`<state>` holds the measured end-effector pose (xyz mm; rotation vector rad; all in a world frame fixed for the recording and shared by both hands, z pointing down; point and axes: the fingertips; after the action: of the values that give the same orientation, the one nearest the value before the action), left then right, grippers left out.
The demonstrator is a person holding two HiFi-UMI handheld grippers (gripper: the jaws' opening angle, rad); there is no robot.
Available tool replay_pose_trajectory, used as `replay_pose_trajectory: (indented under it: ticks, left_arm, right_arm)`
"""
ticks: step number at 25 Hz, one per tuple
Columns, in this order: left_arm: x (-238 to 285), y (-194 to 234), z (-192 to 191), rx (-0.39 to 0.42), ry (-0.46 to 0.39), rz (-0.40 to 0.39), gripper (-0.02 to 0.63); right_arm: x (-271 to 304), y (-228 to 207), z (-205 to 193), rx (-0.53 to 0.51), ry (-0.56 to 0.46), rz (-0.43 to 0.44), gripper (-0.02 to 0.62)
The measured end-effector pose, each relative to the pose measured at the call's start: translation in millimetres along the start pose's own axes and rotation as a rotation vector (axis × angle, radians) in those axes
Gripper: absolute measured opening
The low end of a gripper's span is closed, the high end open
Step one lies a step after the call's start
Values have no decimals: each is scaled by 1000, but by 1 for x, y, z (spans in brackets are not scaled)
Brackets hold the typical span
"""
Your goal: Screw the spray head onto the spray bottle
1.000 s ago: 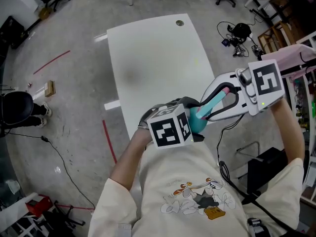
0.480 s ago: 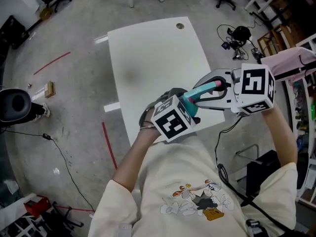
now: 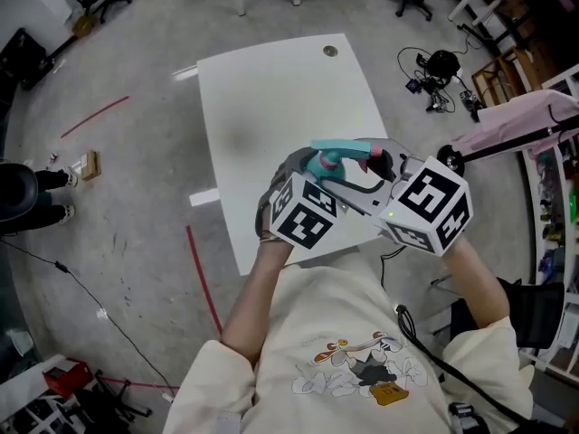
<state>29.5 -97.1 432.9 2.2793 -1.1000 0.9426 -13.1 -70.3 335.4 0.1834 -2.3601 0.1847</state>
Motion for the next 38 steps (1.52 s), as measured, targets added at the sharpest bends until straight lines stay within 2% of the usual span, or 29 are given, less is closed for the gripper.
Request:
replay_pose_trajectory:
  ticks: [4,6,9,11,13,15,18,21,23,27,32,35,38]
  left_arm:
    - [-4,2,-2,71,-5,-15,417]
    - [-4,8,-6,103,19,-1,417]
    - [-2,19,-16,153,71,29,417]
    - [0,13,-22,218,95,-9,417]
    - [0,-7,-25,330,97,-127,417]
    - [-5,-33,-29,456,73,-294,417]
    - [-13,-58,-37,593,45,-490,417]
    - [-18,-69,-44,710,44,-607,417]
    - [-25,-76,-51,782,54,-677,417]
    - [-32,-87,-68,887,115,-785,417]
    - [-30,-96,-69,905,134,-863,418]
    - [-29,-102,-65,916,134,-874,417]
    - [-29,-106,-62,929,138,-890,417]
  right_arm:
    - [-27,6,-5,5,-24,142,250]
    - [-46,-2,-3,-79,6,147,252]
    - [-62,-15,6,-356,136,82,253]
    - [-70,-11,11,-611,224,105,252]
    - [-82,-7,18,-864,279,125,252]
    - [-94,-6,21,-1053,325,137,252]
    - [-96,5,6,-1245,446,189,252]
    - [-79,23,-17,-1403,522,265,252]
    - [-65,36,-20,-1471,501,282,252]
    - [-51,54,-22,-1518,488,342,250]
    - [-44,67,-43,-1538,529,465,239]
    - [-44,70,-51,-1525,525,495,174]
    - [-44,71,-56,-1531,531,506,166]
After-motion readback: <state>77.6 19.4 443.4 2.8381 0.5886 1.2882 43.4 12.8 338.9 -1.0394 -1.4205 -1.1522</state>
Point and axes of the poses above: the fingertips, and each gripper's own axes: x forward along the fingers, y to its left, z out of its top, and after that the axes turned 7 degrees about y, right-handed
